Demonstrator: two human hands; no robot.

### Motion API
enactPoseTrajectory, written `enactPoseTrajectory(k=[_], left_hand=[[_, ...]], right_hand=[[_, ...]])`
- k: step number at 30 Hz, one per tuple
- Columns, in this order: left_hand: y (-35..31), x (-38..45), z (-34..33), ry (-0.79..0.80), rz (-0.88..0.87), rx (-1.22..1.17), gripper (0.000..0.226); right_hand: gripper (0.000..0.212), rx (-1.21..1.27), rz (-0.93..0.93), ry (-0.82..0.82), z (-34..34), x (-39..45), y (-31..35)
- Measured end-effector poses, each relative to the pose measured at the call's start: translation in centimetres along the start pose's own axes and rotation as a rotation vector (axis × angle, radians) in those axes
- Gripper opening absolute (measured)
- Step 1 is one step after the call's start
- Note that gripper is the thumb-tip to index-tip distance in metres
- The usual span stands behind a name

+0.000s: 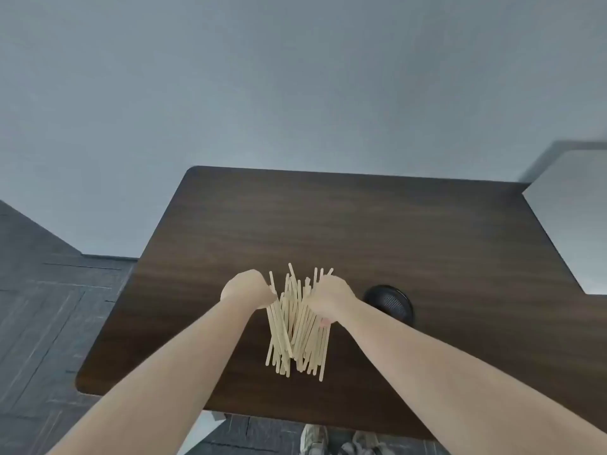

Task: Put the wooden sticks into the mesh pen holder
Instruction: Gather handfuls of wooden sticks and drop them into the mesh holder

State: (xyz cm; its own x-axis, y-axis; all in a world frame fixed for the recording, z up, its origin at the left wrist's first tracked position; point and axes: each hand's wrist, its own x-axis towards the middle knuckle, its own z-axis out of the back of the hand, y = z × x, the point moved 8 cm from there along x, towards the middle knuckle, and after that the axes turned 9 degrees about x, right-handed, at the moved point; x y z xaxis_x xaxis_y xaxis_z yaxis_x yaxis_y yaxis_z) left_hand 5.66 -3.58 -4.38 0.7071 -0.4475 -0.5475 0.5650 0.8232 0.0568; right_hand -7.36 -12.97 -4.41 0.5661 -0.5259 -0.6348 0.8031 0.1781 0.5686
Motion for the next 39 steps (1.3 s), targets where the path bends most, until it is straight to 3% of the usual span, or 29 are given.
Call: enactPoseTrajectory(k=[3,6,9,17,23,28,31,36,39], left_hand=[[0.5,0.7,-2.3,0.030,0.017,-0.008,0.032],[0.5,1.0,-4.5,0.071,0.020,-0.003,0.033],[0.5,1.6,-5.7,0.056,0.024,-0.038,0.033],[0.0,3.0,-5.2,0.057,-0.010,-0.111,0.027],[0.3,2.7,-5.4,0.071,-0.023,-0.193,0.009],[-0.1,2.3,-5.5,-0.065,-0.110,-0.304,0.046],[0.0,2.4,-6.4,-0.151,-0.149,-0.395,0.028],[0.7,2.2,-7.5,-0.236,-0.171,-0.514,0.045],[0.9,1.4,-8.2,-0.256,-0.125,-0.514,0.027]], right_hand=[[0.038,-0.061,-0.128,0.118,-2.0,0.3,-2.5],[0.040,-0.143,-0.109,0.145,-3.2,0.5,-4.0],[0.038,-0.232,-0.052,0.098,-3.6,0.7,-4.5],[0.036,-0.090,-0.009,-0.080,-3.9,3.6,-4.3],[0.033,-0.105,0.110,-0.085,-4.8,4.6,-3.2],[0.028,0.003,0.101,-0.124,-5.0,4.5,-3.6],[0.030,0.027,0.138,-0.178,-5.2,3.6,-3.8],[0.034,-0.009,0.303,-0.254,-6.1,0.7,-3.3],[0.036,-0.007,0.262,-0.282,-6.1,-0.2,-3.9]])
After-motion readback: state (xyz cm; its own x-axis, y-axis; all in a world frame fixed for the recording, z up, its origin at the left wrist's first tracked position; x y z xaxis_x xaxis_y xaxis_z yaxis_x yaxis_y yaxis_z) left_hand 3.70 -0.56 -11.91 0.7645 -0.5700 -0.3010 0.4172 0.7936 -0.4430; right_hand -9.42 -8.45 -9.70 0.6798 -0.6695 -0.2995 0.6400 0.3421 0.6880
